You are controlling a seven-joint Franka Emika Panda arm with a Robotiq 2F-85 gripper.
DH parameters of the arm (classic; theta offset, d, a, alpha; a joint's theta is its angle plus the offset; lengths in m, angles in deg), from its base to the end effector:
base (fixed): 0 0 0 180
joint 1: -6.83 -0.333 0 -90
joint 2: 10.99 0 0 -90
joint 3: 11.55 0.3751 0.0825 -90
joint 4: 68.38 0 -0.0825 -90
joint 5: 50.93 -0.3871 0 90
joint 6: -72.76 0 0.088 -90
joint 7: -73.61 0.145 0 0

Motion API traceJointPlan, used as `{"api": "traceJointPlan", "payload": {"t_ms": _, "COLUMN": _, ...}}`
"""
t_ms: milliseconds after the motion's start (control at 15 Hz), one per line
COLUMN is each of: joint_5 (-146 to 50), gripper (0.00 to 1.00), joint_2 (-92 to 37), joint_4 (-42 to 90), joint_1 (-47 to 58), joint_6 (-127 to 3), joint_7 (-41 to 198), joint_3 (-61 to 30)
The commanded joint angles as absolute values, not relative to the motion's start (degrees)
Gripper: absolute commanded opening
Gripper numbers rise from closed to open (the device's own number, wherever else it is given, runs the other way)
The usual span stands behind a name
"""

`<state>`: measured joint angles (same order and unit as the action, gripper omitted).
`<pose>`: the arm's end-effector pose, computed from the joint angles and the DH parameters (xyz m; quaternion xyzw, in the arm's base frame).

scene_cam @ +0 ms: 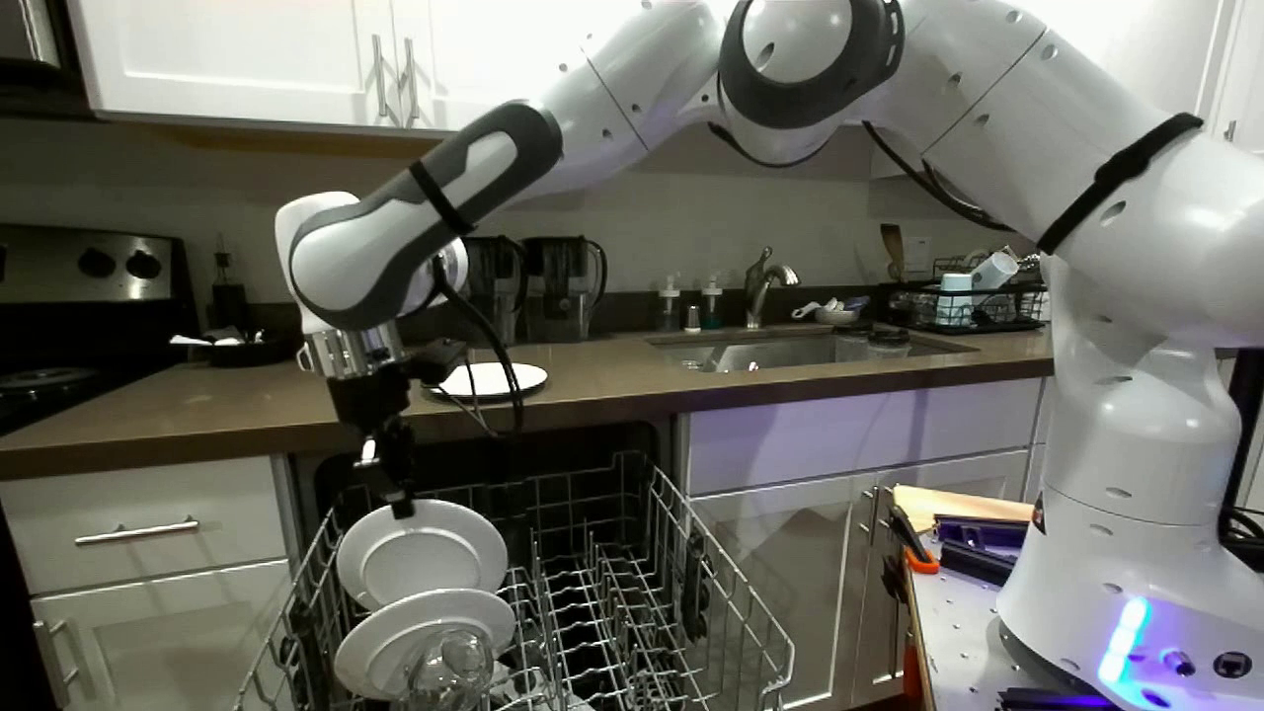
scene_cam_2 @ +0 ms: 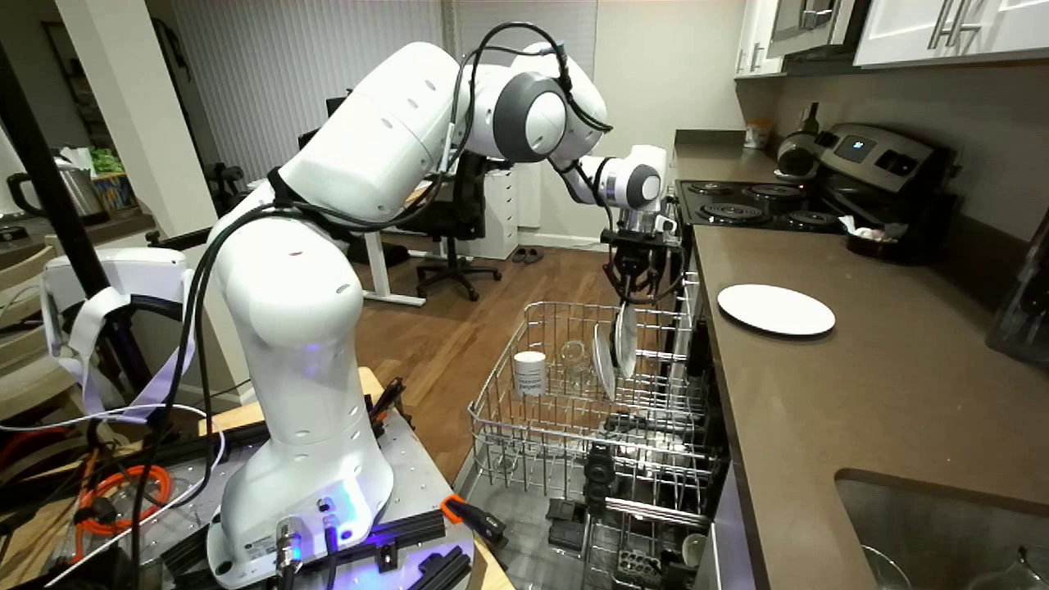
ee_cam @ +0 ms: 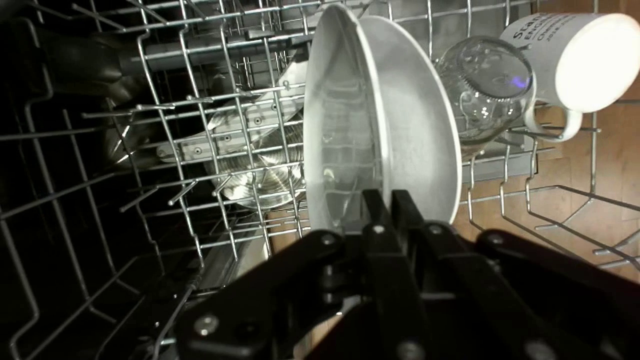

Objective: Move the plate from the left side of the dishwasher to the right side.

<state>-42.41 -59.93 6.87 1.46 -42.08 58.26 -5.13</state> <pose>0.7577 0.1241 0.2130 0.9638 0.2540 -0.0792 0.0188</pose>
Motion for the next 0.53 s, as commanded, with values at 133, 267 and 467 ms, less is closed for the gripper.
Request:
{"api": "traceJointPlan", "payload": {"t_ms": 133, "joint_5": -40.6, "gripper": 0.08, "joint_2": -52.2, "joint_4": 9.7, "joint_1": 0.6, "joint_6": -35.6, "joint_7": 58.6, "joint_3": -6.9}}
{"api": "traceJointPlan", "payload": {"t_ms": 267, "joint_5": -39.9, "gripper": 0.08, "joint_2": -50.3, "joint_4": 10.0, "joint_1": 0.4, "joint_6": -33.6, "joint_7": 58.6, "joint_3": -7.3}}
{"api": "traceJointPlan", "payload": {"t_ms": 467, "joint_5": -40.2, "gripper": 0.08, "joint_2": -48.6, "joint_4": 10.7, "joint_1": 0.7, "joint_6": -33.1, "joint_7": 58.7, "joint_3": -7.3}}
